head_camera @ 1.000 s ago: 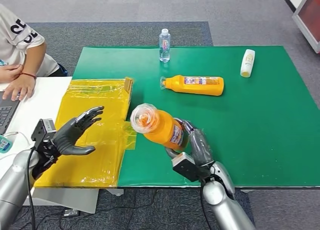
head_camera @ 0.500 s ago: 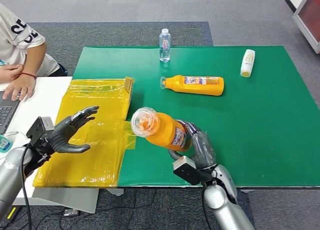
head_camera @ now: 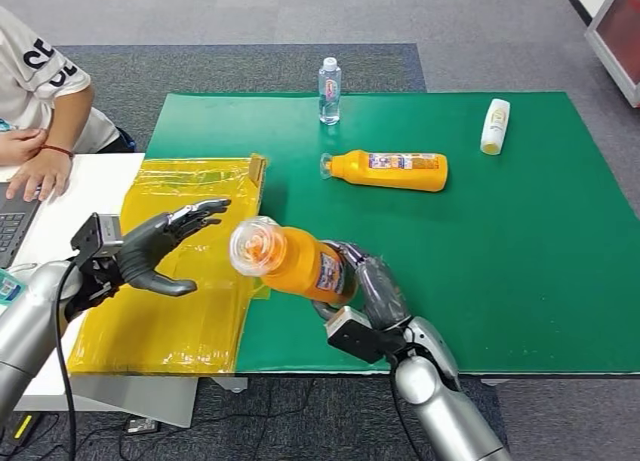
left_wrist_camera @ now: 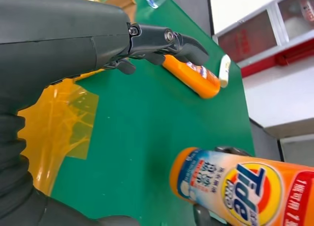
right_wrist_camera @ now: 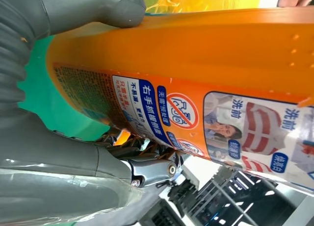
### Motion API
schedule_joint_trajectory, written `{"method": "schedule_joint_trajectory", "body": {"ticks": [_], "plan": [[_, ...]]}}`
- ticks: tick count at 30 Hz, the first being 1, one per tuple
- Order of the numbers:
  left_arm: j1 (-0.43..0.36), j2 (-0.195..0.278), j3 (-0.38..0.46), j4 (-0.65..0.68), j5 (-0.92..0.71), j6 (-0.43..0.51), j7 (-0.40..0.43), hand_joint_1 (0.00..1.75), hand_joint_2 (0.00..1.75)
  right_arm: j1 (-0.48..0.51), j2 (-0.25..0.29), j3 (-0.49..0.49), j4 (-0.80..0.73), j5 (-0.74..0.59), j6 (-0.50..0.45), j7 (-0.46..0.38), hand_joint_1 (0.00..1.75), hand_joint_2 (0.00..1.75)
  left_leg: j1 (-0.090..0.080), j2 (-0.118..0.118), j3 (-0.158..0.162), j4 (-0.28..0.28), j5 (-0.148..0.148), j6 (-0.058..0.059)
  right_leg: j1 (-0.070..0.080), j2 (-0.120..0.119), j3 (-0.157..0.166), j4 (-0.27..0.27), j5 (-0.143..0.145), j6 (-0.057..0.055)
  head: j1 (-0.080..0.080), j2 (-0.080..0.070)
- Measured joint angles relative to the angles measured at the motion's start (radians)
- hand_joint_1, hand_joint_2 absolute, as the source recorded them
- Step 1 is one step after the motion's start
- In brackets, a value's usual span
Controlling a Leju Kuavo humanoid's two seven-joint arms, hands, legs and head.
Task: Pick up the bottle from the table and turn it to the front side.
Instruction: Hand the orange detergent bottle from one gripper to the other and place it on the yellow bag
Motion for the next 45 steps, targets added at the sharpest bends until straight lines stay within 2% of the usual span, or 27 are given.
{"method": "schedule_joint_trajectory", "body": {"ticks": [22, 28, 37, 45], "plan": [[-0.075, -0.004, -0.125, 0.056, 0.038, -0.01, -0.002, 0.0, 1.75, -0.03, 0.001, 0.108, 0.054, 0.061, -0.038, 0.027, 1.75, 1.75, 0.0, 0.0, -0.001, 0.0, 0.0, 0.0, 0.0, 0.0, -0.002, 0.0, 0.0, 0.0, 0.0, 0.0], [-0.094, -0.035, -0.16, 0.071, 0.086, -0.094, -0.029, 0.0, 1.75, -0.056, 0.009, 0.141, 0.058, 0.05, -0.033, 0.036, 1.75, 1.75, 0.0, 0.0, -0.001, 0.0, 0.001, 0.0, 0.0, 0.0, -0.002, 0.0, 0.001, 0.0, 0.0, 0.0], [-0.131, -0.086, -0.215, 0.107, 0.106, -0.106, -0.03, 0.0, 1.75, -0.081, 0.019, 0.166, 0.07, 0.035, -0.031, 0.044, 1.75, 1.75, 0.0, 0.0, -0.002, 0.0, 0.001, 0.0, 0.0, 0.0, -0.002, 0.0, 0.001, 0.0, 0.0, 0.0], [-0.154, -0.111, -0.256, 0.138, 0.109, -0.109, -0.032, 0.0, 1.75, -0.099, 0.022, 0.168, 0.089, 0.038, -0.034, 0.065, 1.75, 1.75, 0.0, 0.0, -0.002, 0.0, 0.001, 0.0, 0.0, 0.0, -0.002, 0.0, 0.001, -0.001, 0.0, 0.0]]}}
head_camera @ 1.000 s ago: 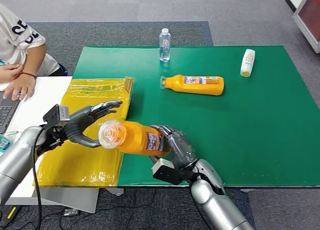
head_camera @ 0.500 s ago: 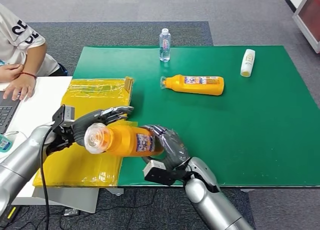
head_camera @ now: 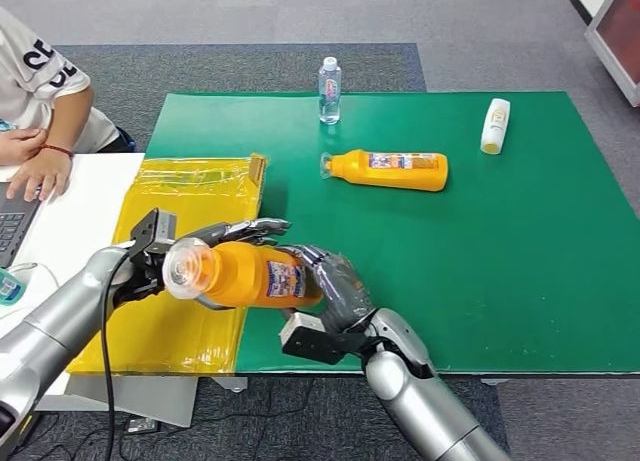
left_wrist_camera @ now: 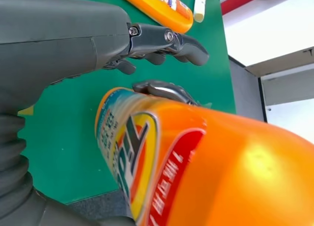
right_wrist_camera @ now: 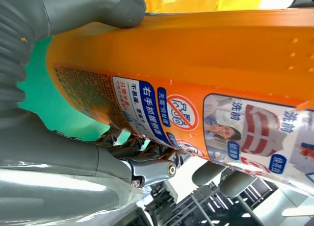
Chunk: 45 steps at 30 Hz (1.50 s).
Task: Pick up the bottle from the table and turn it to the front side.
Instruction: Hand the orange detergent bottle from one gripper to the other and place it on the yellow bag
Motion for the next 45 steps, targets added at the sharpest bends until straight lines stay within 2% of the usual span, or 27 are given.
{"method": "schedule_joint_trajectory", "body": {"ticks": [13, 22, 29, 37, 45], "plan": [[-0.033, -0.014, -0.05, 0.043, -0.002, -0.003, -0.009, 0.0, 1.75, -0.072, 0.026, 0.015, 0.142, -0.028, 0.064, 0.036, 1.75, 1.75, 0.0, 0.0, 0.0, 0.0, 0.002, -0.001, 0.0, 0.0, -0.001, 0.0, 0.002, -0.001, 0.0, 0.0], [-0.083, -0.034, -0.075, 0.095, -0.023, -0.013, -0.049, 0.0, 1.75, -0.15, 0.054, 0.023, 0.353, -0.156, 0.197, 0.04, 1.75, 1.75, 0.0, 0.0, -0.003, 0.0, 0.004, -0.001, 0.001, 0.0, -0.002, 0.0, 0.004, 0.0, 0.0, 0.0], [-0.109, -0.048, -0.095, 0.144, -0.038, -0.013, -0.069, 0.0, 1.75, -0.197, 0.076, 0.026, 0.466, -0.208, 0.234, 0.032, 1.75, 1.75, 0.0, 0.0, -0.003, 0.0, 0.005, 0.0, 0.001, 0.0, -0.003, 0.0, 0.005, 0.0, 0.0, 0.0], [-0.109, -0.05, -0.102, 0.171, -0.044, -0.004, -0.081, 0.0, 1.75, -0.205, 0.086, 0.027, 0.5, -0.267, 0.223, 0.01, 1.75, 1.75, 0.0, 0.0, -0.004, 0.0, 0.005, 0.0, 0.001, 0.0, -0.003, 0.0, 0.005, 0.0, 0.0, 0.0], [-0.093, -0.041, -0.097, 0.174, -0.044, 0.006, -0.082, 0.0, 1.75, -0.166, 0.085, 0.004, 0.427, -0.313, 0.214, 0.006, 1.75, 1.75, 0.0, 0.0, -0.004, 0.0, 0.005, 0.0, 0.001, 0.0, -0.003, 0.0, 0.004, 0.0, 0.0, 0.0]]}}
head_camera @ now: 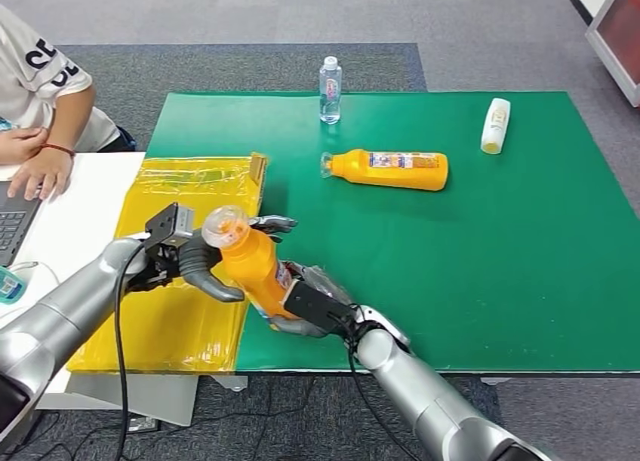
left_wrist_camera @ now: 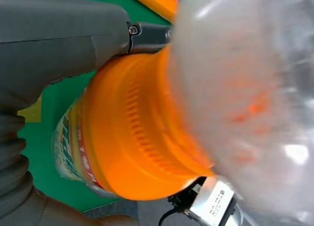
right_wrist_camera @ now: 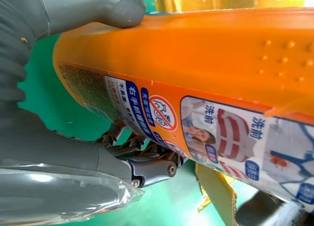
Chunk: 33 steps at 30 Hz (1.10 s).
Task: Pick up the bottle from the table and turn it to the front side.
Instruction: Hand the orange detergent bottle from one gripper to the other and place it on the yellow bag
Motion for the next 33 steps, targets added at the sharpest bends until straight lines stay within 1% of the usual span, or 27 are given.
{"method": "schedule_joint_trajectory", "body": {"ticks": [14, 26, 27, 30, 31, 33], "plan": [[0.014, 0.0, 0.014, 0.0, 0.001, 0.022, -0.004, 0.0, 1.75, 0.019, 0.0, -0.012, -0.048, 0.021, -0.006, 0.01, 1.75, 1.75, 0.0, 0.0, 0.0, 0.0, 0.0, 0.0, 0.0, 0.0, 0.0, 0.0, 0.0, 0.0, 0.0, 0.0], [0.069, -0.045, 0.068, -0.003, -0.015, 0.064, -0.03, 0.02, 1.75, 0.029, 0.004, -0.003, -0.058, 0.075, -0.052, 0.036, 1.75, 1.75, 0.0, 0.0, 0.0, 0.0, 0.0, 0.0, 0.0, 0.0, 0.0, 0.0, 0.0, 0.0, 0.0, 0.0], [0.072, -0.049, 0.074, -0.003, -0.017, 0.066, -0.031, 0.08, 1.75, 0.029, 0.004, -0.002, -0.058, 0.079, -0.056, 0.039, 1.75, 1.75, 0.0, 0.0, 0.0, 0.0, 0.0, 0.0, 0.0, 0.0, 0.0, 0.0, 0.0, 0.0, 0.0, 0.0], [0.08, -0.059, 0.091, -0.003, -0.027, 0.069, -0.039, 1.37, 1.75, 0.029, 0.008, 0.0, -0.06, 0.089, -0.063, 0.045, 1.75, 1.75, 0.0, 0.0, 0.0, 0.0, 0.0, 0.0, 0.0, 0.0, 0.0, 0.0, 0.0, 0.0, 0.0, 0.0], [0.084, -0.063, 0.098, -0.004, -0.031, 0.07, -0.044, 1.75, 1.75, 0.029, 0.009, 0.0, -0.06, 0.092, -0.065, 0.048, 1.75, 1.75, 0.0, 0.0, 0.0, 0.0, 0.0, 0.0, 0.0, 0.0, 0.0, 0.0, 0.0, 0.0, 0.0, 0.0], [0.095, -0.074, 0.115, -0.005, -0.04, 0.072, -0.051, 1.75, 1.75, 0.03, 0.011, 0.0, -0.06, 0.1, -0.07, 0.051, 1.75, 1.75, 0.0, 0.0, 0.0, 0.0, 0.0, 0.0, 0.0, 0.0, -0.001, 0.0, 0.0, 0.0, 0.0, 0.0]]}}
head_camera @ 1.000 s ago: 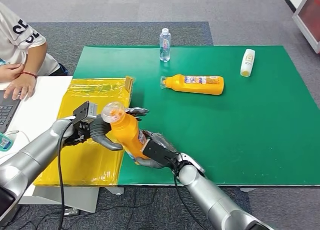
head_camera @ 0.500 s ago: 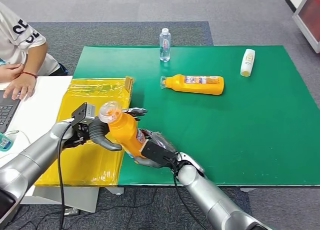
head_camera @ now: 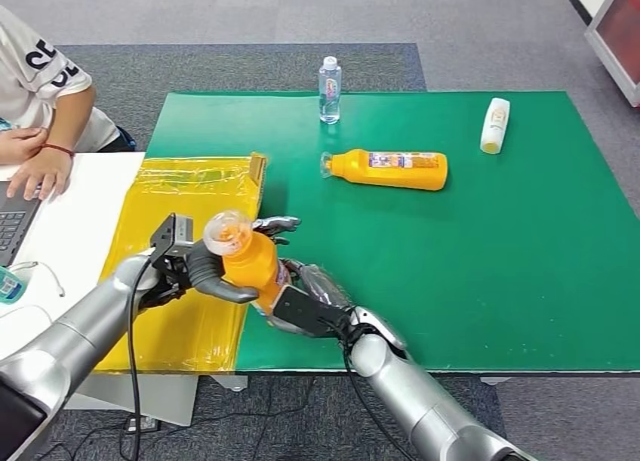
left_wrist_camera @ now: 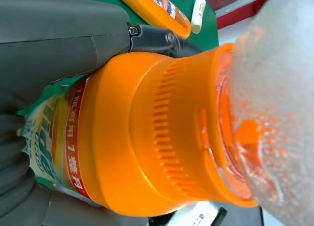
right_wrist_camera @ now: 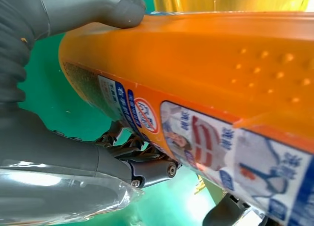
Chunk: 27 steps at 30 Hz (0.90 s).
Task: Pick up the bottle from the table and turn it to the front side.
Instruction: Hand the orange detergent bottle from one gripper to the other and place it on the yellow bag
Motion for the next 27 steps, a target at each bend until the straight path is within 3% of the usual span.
{"method": "schedule_joint_trajectory", "body": {"ticks": [17, 18, 21, 22, 27], "plan": [[0.088, -0.06, 0.112, -0.028, -0.064, 0.011, -0.014, 1.75, 1.75, 0.019, 0.006, 0.0, 0.0, 0.033, -0.011, 0.01, 1.75, 1.75, 0.0, 0.0, 0.0, 0.0, 0.0, 0.0, 0.0, 0.0, 0.0, 0.0, 0.0, 0.0, 0.0, 0.0], [0.093, -0.061, 0.116, -0.031, -0.068, 0.012, -0.016, 1.75, 1.75, 0.02, 0.006, -0.001, 0.0, 0.031, -0.009, 0.009, 1.49, 1.75, 0.0, 0.0, 0.0, 0.0, 0.0, 0.0, 0.0, 0.0, 0.0, 0.0, 0.0, 0.0, 0.0, 0.0], [0.108, -0.063, 0.13, -0.042, -0.08, 0.015, -0.02, 1.75, 1.75, 0.025, 0.006, -0.006, 0.0, 0.018, -0.002, 0.005, 0.19, 1.75, 0.0, 0.0, 0.0, 0.0, 0.0, 0.0, 0.0, 0.0, 0.0, 0.0, 0.0, 0.0, 0.0, 0.0], [0.112, -0.064, 0.133, -0.047, -0.084, 0.018, -0.02, 1.75, 1.75, 0.027, 0.006, -0.008, 0.0, 0.01, 0.002, 0.003, 0.0, 1.75, 0.0, 0.0, 0.0, 0.0, 0.0, 0.0, 0.0, 0.0, 0.0, 0.0, 0.0, 0.0, 0.0, 0.0], [0.137, -0.065, 0.14, -0.078, -0.126, 0.053, -0.021, 1.75, 1.75, 0.03, 0.006, -0.036, -0.004, -0.039, 0.024, -0.011, 0.0, 1.75, 0.0, 0.0, 0.0, 0.0, 0.0, 0.0, 0.0, 0.0, 0.0, 0.0, 0.0, 0.0, 0.0, 0.0]]}}
